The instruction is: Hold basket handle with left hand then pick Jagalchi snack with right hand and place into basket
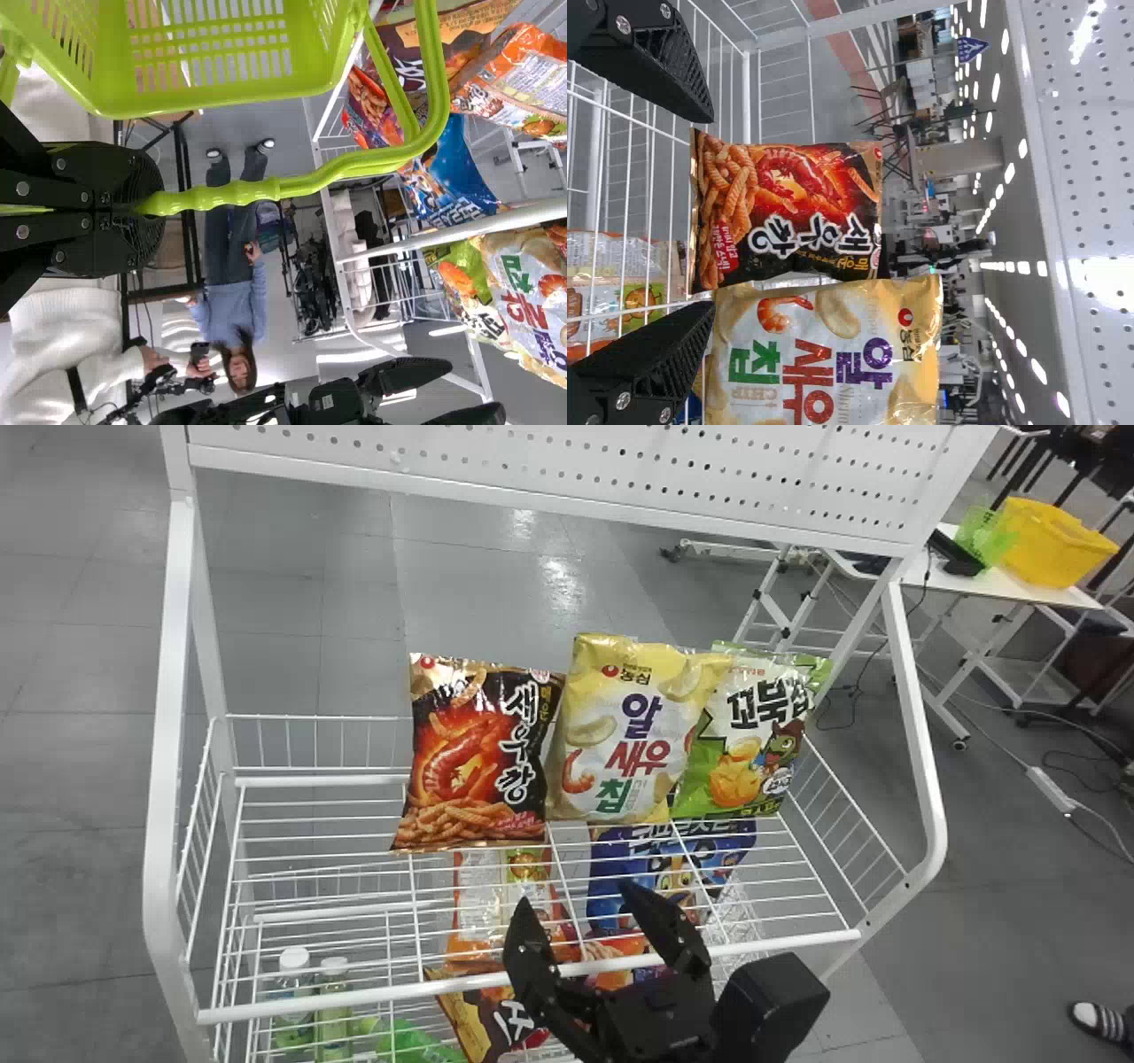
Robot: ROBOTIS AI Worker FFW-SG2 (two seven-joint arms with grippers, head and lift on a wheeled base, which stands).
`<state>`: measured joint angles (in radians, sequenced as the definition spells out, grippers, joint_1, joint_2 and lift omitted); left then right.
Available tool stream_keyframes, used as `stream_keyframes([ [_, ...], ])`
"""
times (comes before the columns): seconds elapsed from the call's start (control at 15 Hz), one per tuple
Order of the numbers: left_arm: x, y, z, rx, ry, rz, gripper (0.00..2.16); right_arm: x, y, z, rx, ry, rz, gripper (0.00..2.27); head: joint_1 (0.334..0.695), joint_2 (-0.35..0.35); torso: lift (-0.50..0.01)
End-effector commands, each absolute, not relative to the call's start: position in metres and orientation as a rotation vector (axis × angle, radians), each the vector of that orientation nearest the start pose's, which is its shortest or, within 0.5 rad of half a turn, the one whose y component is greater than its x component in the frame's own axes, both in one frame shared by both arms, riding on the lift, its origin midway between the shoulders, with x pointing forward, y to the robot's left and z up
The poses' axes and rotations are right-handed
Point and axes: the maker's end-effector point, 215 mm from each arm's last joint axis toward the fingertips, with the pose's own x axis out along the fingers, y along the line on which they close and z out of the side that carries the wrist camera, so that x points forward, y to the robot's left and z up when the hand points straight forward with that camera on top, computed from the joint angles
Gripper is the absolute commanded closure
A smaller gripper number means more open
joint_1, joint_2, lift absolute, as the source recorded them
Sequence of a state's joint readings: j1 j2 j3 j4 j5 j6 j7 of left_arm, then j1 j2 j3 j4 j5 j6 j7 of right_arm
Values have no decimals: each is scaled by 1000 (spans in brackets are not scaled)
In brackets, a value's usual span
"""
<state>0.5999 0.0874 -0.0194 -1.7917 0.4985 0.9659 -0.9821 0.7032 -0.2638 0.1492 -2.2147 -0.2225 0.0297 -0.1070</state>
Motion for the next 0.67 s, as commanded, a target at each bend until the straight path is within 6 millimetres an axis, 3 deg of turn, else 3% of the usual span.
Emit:
stream_keyframes([
  [0.0,157,14,-521,-1055,1020,-969,1521,376,-183,-354,95,129,143,39,695,-350,-10],
  [0.27,160,23,-520,-1073,1008,-957,1521,362,-193,-338,104,54,121,56,695,-350,-10],
  [0.6,156,24,-520,-1081,998,-956,1521,343,-197,-337,112,42,115,56,695,-350,-10],
])
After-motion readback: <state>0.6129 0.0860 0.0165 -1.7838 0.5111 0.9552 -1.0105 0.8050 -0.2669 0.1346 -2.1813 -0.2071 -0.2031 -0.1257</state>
